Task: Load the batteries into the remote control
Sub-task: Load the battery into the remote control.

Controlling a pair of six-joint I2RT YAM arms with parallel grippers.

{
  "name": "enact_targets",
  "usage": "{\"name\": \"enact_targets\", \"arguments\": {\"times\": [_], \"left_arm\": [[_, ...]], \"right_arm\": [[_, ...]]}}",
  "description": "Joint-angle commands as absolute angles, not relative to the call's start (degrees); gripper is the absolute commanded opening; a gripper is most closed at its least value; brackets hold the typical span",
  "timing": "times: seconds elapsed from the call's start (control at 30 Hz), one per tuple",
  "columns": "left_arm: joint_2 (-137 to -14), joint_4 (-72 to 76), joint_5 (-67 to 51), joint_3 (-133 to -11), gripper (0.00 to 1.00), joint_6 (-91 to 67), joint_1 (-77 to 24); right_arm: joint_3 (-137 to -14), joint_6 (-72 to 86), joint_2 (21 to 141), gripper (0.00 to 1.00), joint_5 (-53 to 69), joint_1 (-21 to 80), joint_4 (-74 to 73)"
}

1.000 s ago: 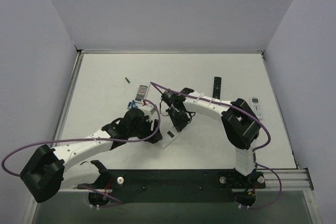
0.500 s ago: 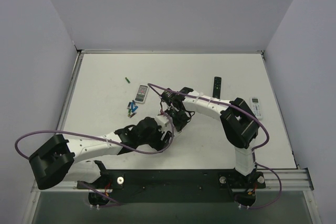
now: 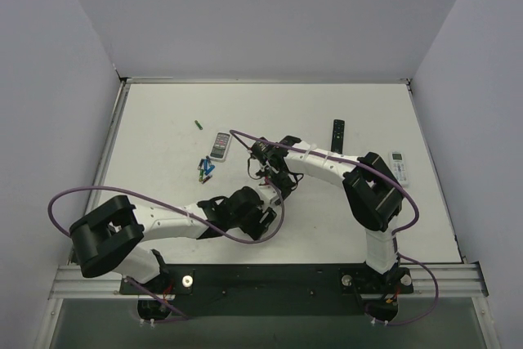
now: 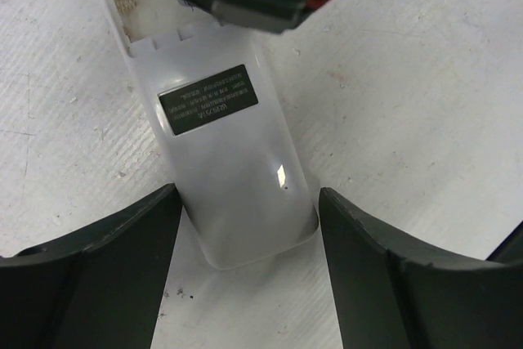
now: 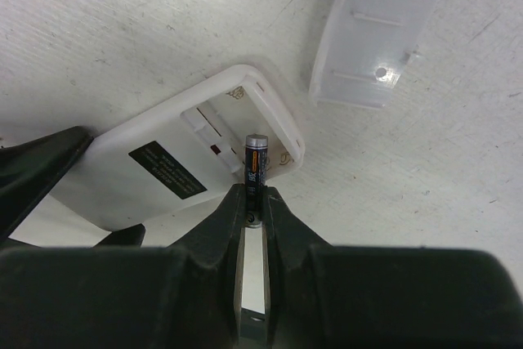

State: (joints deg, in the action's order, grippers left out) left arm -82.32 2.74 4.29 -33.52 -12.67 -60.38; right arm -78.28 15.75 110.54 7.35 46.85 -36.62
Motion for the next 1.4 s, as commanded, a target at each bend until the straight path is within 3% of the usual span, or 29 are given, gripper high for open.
{"name": "enact_targets", "arguments": {"times": [0.0, 0.37, 0.7, 1.0, 1.37], "left_arm": [[-84.4, 0.4, 4.9, -35.5, 0.77, -12.0, -61.5], [-84.6, -1.8, 4.4, -35.4, 0.35, -11.9, -61.9], [-84.5, -5.2, 0.0, -37.6, 0.09, -9.9, -61.6], [-83.8, -6.0, -4.5, -38.2, 0.0, -9.5, -59.9], [-83.3, -7.1, -7.6, -39.5, 0.0, -9.3, -58.7]], "right_arm": [[-78.5, 15.1, 110.9, 0.0, 5.5, 46.6, -38.7], [-78.5, 10.6, 111.3, 0.0, 5.0, 45.6, -37.6], [-76.5, 3.5, 111.4, 0.0, 3.5, 44.8, -34.6], [-74.4, 4.0, 111.1, 0.0, 3.2, 45.2, -29.2], [-72.4, 1.5, 110.5, 0.03, 2.5, 45.8, -25.8]]}}
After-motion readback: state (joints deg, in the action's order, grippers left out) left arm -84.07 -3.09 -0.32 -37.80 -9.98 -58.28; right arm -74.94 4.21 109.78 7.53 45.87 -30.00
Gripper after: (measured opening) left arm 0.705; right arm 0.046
